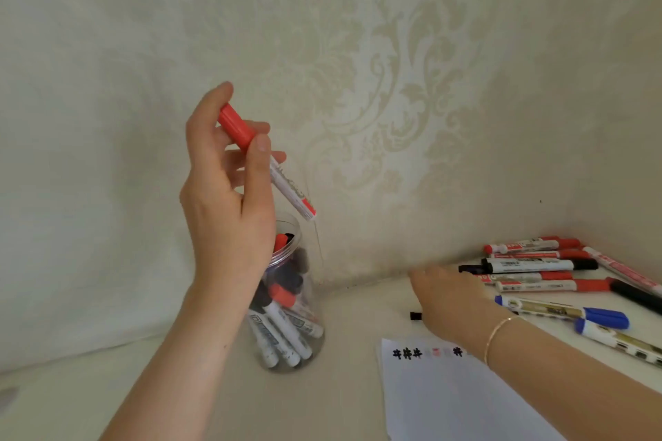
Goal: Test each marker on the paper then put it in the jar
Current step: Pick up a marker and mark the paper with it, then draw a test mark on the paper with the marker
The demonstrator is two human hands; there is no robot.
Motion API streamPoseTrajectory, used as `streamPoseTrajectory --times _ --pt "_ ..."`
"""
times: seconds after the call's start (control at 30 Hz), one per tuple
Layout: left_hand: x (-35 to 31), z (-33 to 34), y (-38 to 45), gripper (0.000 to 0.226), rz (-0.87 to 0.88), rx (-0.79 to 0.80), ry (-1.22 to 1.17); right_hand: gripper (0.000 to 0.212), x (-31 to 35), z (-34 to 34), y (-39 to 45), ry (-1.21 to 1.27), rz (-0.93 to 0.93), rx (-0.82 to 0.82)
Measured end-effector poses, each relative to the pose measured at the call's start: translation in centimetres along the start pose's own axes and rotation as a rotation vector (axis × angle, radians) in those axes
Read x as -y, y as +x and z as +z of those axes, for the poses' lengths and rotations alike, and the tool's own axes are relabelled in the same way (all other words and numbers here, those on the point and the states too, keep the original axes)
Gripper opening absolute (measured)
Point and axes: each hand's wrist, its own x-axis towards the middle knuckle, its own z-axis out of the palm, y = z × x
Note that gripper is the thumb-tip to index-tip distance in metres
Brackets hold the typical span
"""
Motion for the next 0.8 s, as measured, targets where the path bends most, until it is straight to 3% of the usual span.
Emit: streamPoseTrajectory --times 0.17,0.3,0.43,0.6,0.7,0.8 --pt "2.0 -1.2 0.4 0.031 0.001 0.029 0.299 0.048 0.1 0.9 0.7 -0.235 0.051 0.086" --pt "2.8 -1.6 0.0 0.025 -0.067 0.180 0.474 0.038 0.3 0.9 1.4 -0.267 -0.046 -0.018" --pt "2.6 -1.7 0.8 0.020 -0.064 0.267 0.530 0.027 1.2 -0.3 1.6 0.017 -0.152 -0.271" --pt "4.0 -1.5 0.6 0.013 -0.287 0.664 0.573 0.010 3.0 -3.2 1.0 0.444 -0.285 -0.583" --pt "5.0 -1.7 0.3 0.007 -0.371 0.697 0.512 0.009 3.6 -4.1 0.5 0.640 -0.336 -0.665" --pt "5.4 -2.2 0.6 0.014 -0.385 0.705 0.532 0.007 4.0 -4.9 0.2 0.889 -0.299 -0.628"
